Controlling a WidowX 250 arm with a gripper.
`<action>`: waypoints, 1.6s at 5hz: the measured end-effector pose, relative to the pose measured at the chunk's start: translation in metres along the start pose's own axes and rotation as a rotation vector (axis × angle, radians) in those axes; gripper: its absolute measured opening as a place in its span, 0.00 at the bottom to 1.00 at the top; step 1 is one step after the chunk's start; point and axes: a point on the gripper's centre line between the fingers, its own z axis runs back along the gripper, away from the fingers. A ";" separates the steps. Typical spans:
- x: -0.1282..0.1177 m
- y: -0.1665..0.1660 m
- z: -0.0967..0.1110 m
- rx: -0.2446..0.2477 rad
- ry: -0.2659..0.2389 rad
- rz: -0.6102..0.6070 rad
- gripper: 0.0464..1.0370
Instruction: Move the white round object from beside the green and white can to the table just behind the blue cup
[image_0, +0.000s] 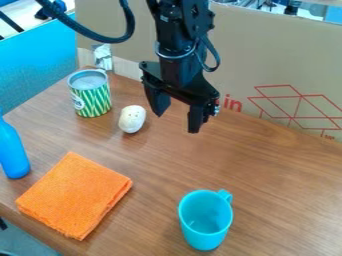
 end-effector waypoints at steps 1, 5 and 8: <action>-0.004 0.000 -0.008 0.000 0.031 -0.001 0.97; 0.049 0.109 -0.028 0.076 0.074 0.241 0.97; 0.031 0.125 -0.047 0.139 0.065 0.390 0.97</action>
